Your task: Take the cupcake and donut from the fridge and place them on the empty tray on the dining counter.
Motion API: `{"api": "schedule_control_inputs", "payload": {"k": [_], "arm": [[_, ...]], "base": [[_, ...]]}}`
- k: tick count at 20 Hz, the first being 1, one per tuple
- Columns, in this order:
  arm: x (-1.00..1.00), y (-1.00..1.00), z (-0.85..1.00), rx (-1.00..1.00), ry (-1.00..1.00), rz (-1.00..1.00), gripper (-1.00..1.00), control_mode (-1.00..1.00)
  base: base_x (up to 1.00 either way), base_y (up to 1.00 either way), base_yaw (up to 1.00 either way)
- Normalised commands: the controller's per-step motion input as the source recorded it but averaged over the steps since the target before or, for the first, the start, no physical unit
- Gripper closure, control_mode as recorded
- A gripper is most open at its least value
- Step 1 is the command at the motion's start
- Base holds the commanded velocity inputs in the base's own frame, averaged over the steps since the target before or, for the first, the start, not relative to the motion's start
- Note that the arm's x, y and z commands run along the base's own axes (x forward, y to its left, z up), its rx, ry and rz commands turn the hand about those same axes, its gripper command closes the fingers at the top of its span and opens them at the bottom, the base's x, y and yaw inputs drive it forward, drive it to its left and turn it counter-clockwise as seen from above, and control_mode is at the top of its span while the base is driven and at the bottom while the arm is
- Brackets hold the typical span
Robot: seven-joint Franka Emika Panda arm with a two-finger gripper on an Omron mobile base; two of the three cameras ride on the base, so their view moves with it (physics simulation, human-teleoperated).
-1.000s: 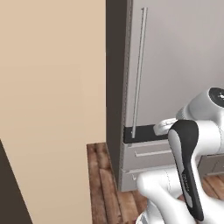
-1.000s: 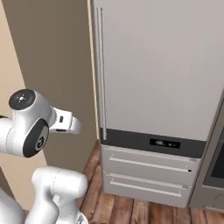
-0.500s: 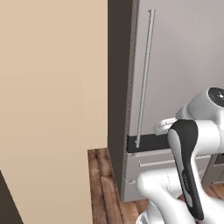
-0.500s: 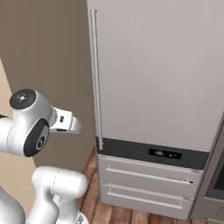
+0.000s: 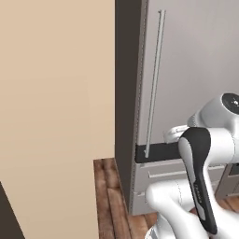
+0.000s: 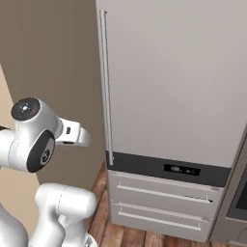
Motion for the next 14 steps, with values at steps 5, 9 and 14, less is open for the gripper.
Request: {"api": "schedule_control_inputs", "payload": {"k": [5,9,14], "arm": [[0.87,-0.17,0.0,0.02,-0.28,0.0,-1.0,-1.0],[1.0,-0.28,0.0,0.08,-0.26,-0.01,-1.0,-1.0],[0.97,-0.22,0.0,0.07,-0.18,-0.05,-1.0,-1.0]], "base": [[0.0,0.0,0.0],[0.0,0.0,0.0],[0.0,0.0,0.0]]}}
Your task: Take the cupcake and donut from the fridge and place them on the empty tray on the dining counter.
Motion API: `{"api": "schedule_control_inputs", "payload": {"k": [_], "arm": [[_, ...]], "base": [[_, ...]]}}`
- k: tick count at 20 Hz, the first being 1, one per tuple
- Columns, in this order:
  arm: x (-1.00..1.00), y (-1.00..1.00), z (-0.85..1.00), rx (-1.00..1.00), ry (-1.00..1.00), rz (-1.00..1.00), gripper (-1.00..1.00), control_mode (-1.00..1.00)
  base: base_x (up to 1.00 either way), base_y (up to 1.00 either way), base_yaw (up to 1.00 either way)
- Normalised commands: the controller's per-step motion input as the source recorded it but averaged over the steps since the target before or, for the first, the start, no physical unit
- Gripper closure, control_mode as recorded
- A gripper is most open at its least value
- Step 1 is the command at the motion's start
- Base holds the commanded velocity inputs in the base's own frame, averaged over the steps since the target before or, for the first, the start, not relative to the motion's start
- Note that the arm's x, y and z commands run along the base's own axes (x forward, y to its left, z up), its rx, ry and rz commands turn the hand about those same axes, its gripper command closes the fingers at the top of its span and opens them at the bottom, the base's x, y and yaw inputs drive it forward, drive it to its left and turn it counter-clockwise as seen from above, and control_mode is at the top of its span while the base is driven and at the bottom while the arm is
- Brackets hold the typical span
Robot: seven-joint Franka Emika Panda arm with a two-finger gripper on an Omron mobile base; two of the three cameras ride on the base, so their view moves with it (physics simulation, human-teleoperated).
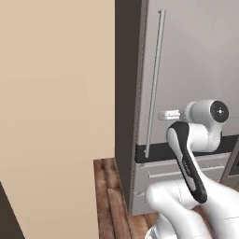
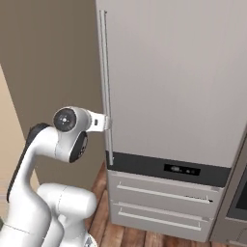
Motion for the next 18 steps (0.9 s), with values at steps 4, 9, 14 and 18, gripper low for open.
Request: {"api": "schedule_control_inputs", "payload": {"k": [4,9,14,18], "arm": [[0.83,-0.13,0.11,0.05,0.0,-0.01,-1.0,-1.0],[1.0,0.0,0.01,0.05,0.0,0.0,-1.0,-1.0],[1.0,0.0,0.0,0.03,0.03,0.0,-1.0,-1.0],[1.0,-0.01,0.0,0.0,0.04,0.0,-1.0,-1.0]], "base": [[0.0,0.0,0.0],[0.0,0.0,0.0],[0.0,0.0,0.0],[0.0,0.0,0.0]]}}
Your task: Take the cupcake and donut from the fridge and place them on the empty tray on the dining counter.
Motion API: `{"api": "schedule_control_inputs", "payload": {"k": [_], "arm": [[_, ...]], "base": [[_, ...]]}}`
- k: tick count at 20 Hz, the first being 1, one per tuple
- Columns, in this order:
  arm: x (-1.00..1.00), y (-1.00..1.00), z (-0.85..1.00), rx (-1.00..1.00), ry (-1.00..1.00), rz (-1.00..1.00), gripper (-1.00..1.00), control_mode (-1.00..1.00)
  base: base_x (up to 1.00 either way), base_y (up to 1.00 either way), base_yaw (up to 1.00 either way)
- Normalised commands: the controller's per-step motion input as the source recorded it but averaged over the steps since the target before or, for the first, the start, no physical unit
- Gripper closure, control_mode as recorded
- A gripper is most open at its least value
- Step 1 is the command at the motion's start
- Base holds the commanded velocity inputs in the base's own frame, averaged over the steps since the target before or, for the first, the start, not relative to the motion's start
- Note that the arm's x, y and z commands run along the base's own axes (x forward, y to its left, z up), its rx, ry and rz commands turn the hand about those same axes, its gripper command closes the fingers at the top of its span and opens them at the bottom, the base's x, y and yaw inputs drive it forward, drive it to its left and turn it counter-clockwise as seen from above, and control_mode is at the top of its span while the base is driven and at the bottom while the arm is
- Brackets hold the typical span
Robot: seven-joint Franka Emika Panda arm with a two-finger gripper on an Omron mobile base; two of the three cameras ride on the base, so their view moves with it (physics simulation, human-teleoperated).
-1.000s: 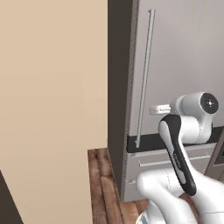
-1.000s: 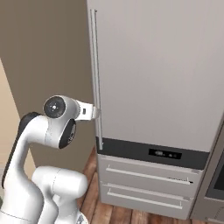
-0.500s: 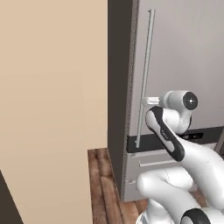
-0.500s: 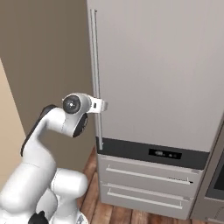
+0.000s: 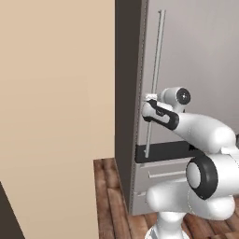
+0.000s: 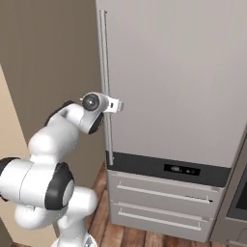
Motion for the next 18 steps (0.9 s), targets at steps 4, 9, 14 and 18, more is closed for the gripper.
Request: {"api": "schedule_control_inputs", "payload": {"k": [4,9,14,18], "arm": [[1.0,0.0,0.0,0.0,0.04,0.0,-1.0,-1.0],[1.0,-0.02,0.0,0.0,0.01,0.0,-1.0,-1.0],[0.98,-0.03,0.0,0.0,0.0,0.0,1.0,-1.0],[0.45,0.0,0.0,0.0,0.05,0.0,1.0,-1.0]], "base": [[0.0,0.0,0.0],[0.0,0.0,0.0],[0.0,0.0,0.0],[0.0,0.0,0.0]]}}
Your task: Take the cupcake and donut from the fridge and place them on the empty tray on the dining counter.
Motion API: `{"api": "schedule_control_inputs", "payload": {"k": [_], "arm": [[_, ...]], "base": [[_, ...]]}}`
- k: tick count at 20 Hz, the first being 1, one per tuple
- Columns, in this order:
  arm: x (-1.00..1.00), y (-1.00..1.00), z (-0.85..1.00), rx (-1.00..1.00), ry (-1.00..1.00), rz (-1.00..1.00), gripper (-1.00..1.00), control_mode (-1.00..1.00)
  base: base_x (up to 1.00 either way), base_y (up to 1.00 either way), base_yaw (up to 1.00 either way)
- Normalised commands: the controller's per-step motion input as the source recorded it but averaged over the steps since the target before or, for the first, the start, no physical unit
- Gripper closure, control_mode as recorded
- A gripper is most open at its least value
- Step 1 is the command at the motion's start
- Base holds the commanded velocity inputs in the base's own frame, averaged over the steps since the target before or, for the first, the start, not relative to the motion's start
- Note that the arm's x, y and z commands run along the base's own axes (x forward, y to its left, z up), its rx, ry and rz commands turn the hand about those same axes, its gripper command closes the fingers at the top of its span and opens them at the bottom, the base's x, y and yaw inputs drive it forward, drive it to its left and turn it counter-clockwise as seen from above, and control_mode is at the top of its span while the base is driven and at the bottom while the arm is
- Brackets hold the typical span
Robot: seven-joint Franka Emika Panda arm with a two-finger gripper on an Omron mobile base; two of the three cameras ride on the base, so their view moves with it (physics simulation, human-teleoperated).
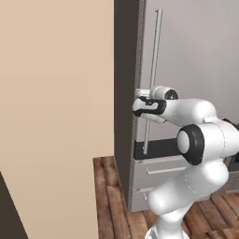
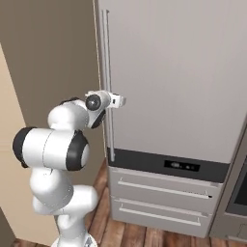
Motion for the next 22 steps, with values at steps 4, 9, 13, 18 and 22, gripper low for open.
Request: {"api": "schedule_control_inputs", "payload": {"k": [4,9,13,18,22], "arm": [[-0.3,0.0,0.0,0.0,0.15,0.02,1.0,-1.0],[-1.0,-0.25,0.0,0.0,0.13,0.0,1.0,-1.0],[-0.92,-0.29,0.0,0.0,0.09,0.0,1.0,-1.0],[-0.98,-0.39,0.0,0.0,0.11,0.0,1.0,-1.0],[-1.0,-0.57,-0.01,0.0,0.06,0.0,1.0,-1.0]], "base": [[0.0,0.0,0.0],[0.0,0.0,0.0],[0.0,0.0,0.0],[0.0,0.0,0.0],[0.0,0.0,0.0]]}}
